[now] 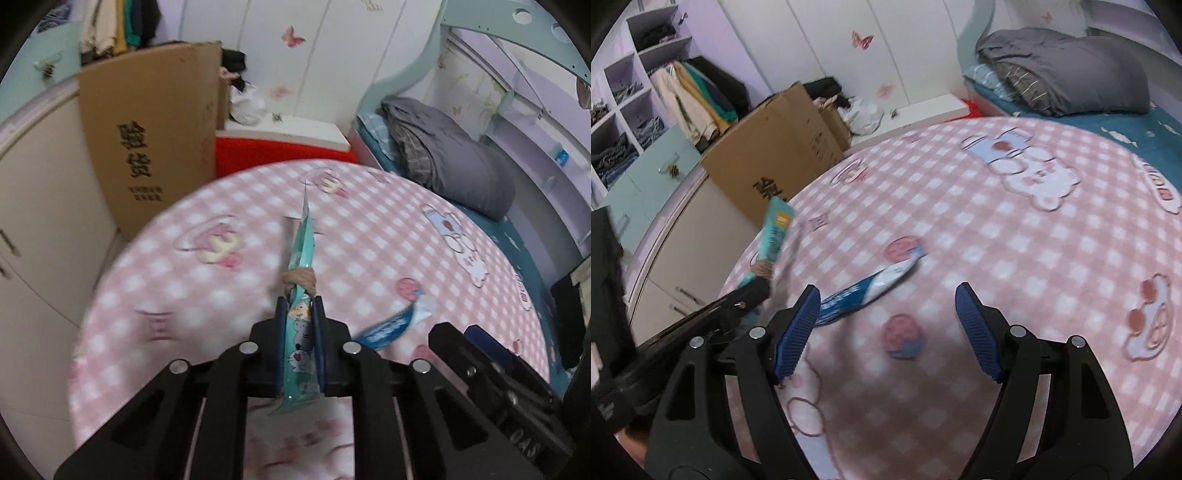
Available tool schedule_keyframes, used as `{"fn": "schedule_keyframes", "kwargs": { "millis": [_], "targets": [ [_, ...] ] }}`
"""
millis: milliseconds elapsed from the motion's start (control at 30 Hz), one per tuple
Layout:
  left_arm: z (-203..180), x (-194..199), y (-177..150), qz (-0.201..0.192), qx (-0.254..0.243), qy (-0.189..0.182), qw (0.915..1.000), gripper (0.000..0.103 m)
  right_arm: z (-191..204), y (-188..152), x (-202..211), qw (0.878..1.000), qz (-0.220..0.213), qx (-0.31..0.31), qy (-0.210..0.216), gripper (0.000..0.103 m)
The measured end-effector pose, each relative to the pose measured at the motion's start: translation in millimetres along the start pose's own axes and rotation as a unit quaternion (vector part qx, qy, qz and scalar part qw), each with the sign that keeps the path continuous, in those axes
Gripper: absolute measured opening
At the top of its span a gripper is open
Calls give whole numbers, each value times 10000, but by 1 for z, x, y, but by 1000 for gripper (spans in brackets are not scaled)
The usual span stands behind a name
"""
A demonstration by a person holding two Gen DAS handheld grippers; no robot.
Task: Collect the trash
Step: 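Grasp the teal tube snack with the left gripper while the right grasps the blue-white tube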
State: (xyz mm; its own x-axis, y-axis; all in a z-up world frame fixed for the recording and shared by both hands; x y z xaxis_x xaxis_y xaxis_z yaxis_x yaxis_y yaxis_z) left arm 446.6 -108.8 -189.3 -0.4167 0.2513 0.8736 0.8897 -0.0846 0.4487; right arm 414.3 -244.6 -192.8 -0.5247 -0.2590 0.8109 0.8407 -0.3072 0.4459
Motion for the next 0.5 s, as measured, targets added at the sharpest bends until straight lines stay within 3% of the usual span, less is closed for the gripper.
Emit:
{"fn": "schedule_keyframes", "kwargs": {
  "millis": [200, 333, 367, 400, 433, 500],
  "targets": [
    [46, 34, -10, -402, 134, 344, 9985, 12, 25, 1, -22, 9996, 150, 68, -230, 74],
    [78, 51, -16, -522, 256, 499, 9971, 12, 40, 3, -34, 9968, 92, 388, -692, 71],
    [85, 56, -17, -535, 293, 472, 9970, 12, 42, 3, -36, 9957, 108, 460, -796, 59],
    [92, 59, -19, -533, 321, 451, 9970, 12, 45, 2, -36, 9954, 105, 523, -796, 36],
    [100, 62, -21, -513, 331, 436, 9972, 12, 49, 1, -39, 9959, 165, 577, -682, 26],
    [114, 66, -25, -494, 330, 408, 9974, 12, 56, -1, -40, 9948, 159, 687, -733, 18]
  ]
}}
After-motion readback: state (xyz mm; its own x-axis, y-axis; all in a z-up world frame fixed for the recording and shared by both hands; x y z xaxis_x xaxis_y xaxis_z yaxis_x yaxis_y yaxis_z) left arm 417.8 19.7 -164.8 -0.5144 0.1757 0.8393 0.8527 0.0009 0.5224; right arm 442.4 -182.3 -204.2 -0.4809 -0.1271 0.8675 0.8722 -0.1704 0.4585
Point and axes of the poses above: each gripper's, at about its wrist camera, not at the fingertips, and x roughly against the way its jaws point, z to its left, y to its top, the point moved 6 cm from there along -x, roughly the way its jaws point, and after that the axes turned 12 degrees about z, right-handed, at the moved point
